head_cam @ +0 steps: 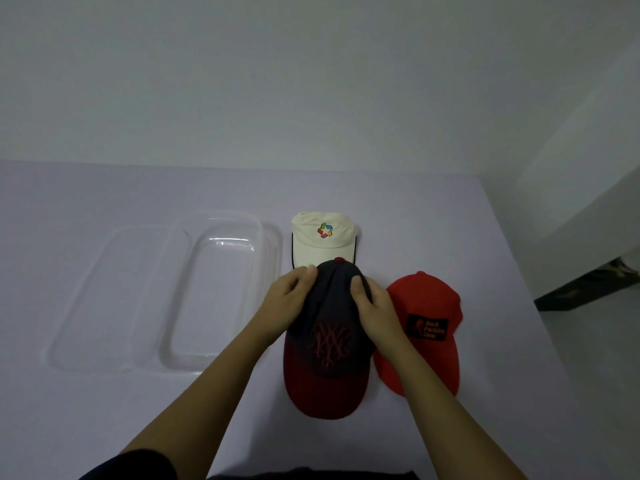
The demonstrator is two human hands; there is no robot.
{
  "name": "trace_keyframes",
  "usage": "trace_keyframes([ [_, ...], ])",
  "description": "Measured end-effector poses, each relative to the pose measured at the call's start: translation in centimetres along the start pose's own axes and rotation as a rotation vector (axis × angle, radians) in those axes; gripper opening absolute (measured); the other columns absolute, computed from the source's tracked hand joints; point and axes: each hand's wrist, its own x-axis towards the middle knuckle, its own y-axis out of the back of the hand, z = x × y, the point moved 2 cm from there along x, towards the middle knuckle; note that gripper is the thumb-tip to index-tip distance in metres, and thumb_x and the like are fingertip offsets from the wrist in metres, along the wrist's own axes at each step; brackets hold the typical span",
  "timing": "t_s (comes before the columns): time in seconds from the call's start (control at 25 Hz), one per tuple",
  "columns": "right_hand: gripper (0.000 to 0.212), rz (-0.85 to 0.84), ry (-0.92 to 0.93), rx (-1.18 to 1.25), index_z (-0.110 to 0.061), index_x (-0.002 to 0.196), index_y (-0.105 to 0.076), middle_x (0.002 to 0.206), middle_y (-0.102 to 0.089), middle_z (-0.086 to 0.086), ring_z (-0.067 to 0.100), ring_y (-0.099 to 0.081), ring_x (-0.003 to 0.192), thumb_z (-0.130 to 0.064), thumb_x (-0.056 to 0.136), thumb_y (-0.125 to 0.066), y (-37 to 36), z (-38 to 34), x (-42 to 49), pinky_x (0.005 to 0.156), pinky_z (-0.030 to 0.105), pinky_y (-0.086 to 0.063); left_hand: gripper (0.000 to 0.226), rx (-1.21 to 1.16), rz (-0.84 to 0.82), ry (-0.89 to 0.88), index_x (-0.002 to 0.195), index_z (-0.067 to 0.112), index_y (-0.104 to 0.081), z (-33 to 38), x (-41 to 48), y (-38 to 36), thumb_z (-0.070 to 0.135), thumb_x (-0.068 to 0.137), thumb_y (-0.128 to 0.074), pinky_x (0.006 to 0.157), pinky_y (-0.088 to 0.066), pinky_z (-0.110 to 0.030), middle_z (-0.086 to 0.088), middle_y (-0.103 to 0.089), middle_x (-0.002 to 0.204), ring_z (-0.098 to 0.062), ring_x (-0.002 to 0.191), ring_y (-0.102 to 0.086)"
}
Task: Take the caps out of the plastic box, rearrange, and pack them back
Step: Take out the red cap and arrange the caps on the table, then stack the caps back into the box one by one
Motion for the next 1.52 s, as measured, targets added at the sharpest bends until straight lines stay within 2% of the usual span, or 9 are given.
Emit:
trace_keyframes([
  [0.2, 0.025, 0.049, 0.005, 0.123, -0.032, 0.097, -0.063, 0.105, -0.067, -0.002, 0.013, -0.063, 0.102, -0.036, 0.098, -0.038, 0.9, -1.1, -0.1, 0.088, 0.029, -0.051, 0.047, 0.079, 0.093, -0.136, 0.061, 0.009, -0.044, 2.0, -0.5, 1.0, 0.036, 0.099, -0.035, 0.054, -0.035, -0.022, -0.005, -0.042, 0.056, -0.011, 0.053, -0.042],
  [0.44, 0.027, 0.023, 0.09, 0.024, -0.03, 0.088, -0.063, 0.089, -0.067, 0.001, 0.013, -0.063, 0.085, -0.03, 0.099, -0.038, 1.1, -2.7, -0.7, 0.073, 0.016, -0.05, 0.043, -0.01, 0.108, -0.086, 0.063, 0.025, -0.048, 3.4, -0.6, 2.1, 0.029, 0.102, -0.029, 0.051, -0.04, -0.003, 0.014, -0.053, 0.051, 0.008, 0.051, -0.054],
  [0.56, 0.029, -0.013, 0.103, -0.019, -0.02, 0.089, -0.064, 0.094, -0.066, 0.02, 0.018, -0.06, 0.079, -0.029, 0.099, -0.038, 1.1, -3.3, -0.7, 0.07, 0.02, -0.048, 0.047, 0.092, 0.237, -0.125, 0.055, 0.024, -0.043, 2.9, -0.4, 2.4, 0.031, 0.1, -0.035, 0.049, -0.035, -0.01, 0.011, -0.046, 0.049, -0.001, 0.048, -0.047],
  [0.68, 0.029, -0.019, 0.122, -0.049, -0.02, 0.092, -0.064, 0.087, -0.067, 0.012, 0.011, -0.06, 0.078, -0.03, 0.099, -0.038, 0.7, -3.5, -0.8, 0.07, 0.021, -0.048, 0.051, 0.108, 0.341, -0.069, 0.057, 0.014, -0.044, 2.4, -0.4, 2.8, 0.038, 0.1, -0.031, 0.055, -0.034, -0.022, 0.002, -0.045, 0.056, -0.008, 0.054, -0.041],
  [0.8, 0.025, 0.014, 0.16, -0.09, -0.023, 0.091, -0.062, 0.084, -0.066, 0.008, 0.008, -0.061, 0.074, -0.03, 0.098, -0.039, 0.6, -3.8, -0.9, 0.068, 0.02, -0.048, 0.063, 0.149, 0.089, -0.047, 0.089, 0.011, -0.066, 2.7, -1.0, 3.4, 0.062, 0.091, -0.029, 0.075, -0.048, -0.026, -0.003, -0.066, 0.085, -0.015, 0.079, -0.061],
  [0.92, 0.022, -0.063, 0.166, -0.031, -0.032, 0.093, -0.06, 0.09, -0.065, -0.011, -0.009, -0.062, 0.08, -0.029, 0.099, -0.039, -0.3, -4.5, -1.0, 0.07, 0.011, -0.049, 0.046, 0.124, -0.158, -0.009, 0.101, 0.017, -0.068, 4.0, -1.8, 3.9, 0.056, 0.078, -0.063, 0.076, -0.055, -0.026, -0.004, -0.073, 0.096, -0.016, 0.089, -0.07],
  [1.08, 0.023, -0.17, 0.107, 0.01, -0.038, 0.093, -0.059, 0.1, -0.063, -0.016, 0.002, -0.061, 0.098, -0.037, 0.097, -0.036, -2.4, -5.1, -0.4, 0.085, 0.02, -0.05, 0.023, -0.038, -0.088, 0.025, 0.079, 0.018, -0.071, 4.1, -2.3, 6.2, 0.039, 0.077, -0.064, 0.065, -0.052, -0.024, -0.011, -0.065, 0.078, -0.014, 0.07, -0.065],
  [1.2, 0.026, -0.274, 0.032, -0.034, -0.037, 0.105, -0.056, 0.103, -0.057, -0.022, -0.003, -0.054, 0.1, -0.044, 0.097, -0.032, -5.3, -5.3, 0.4, 0.088, 0.017, -0.043, 0.03, 0.014, -0.02, 0.043, 0.083, 0.003, -0.065, 3.2, -2.6, 9.5, 0.033, 0.085, -0.062, 0.065, -0.049, -0.026, -0.011, -0.061, 0.077, -0.016, 0.069, -0.06],
  [1.52, 0.045, -0.268, 0.105, -0.164, -0.01, 0.107, -0.057, 0.111, -0.063, 0.01, 0.022, -0.058, 0.104, -0.046, 0.098, -0.03, -15.5, -7.8, 5.5, 0.091, 0.036, -0.047, 0.04, 0.199, 0.078, -0.051, 0.084, -0.004, -0.058, 1.9, 0.8, 21.2, 0.035, 0.089, -0.059, 0.056, -0.04, -0.027, -0.01, -0.054, 0.07, -0.016, 0.061, -0.051],
])
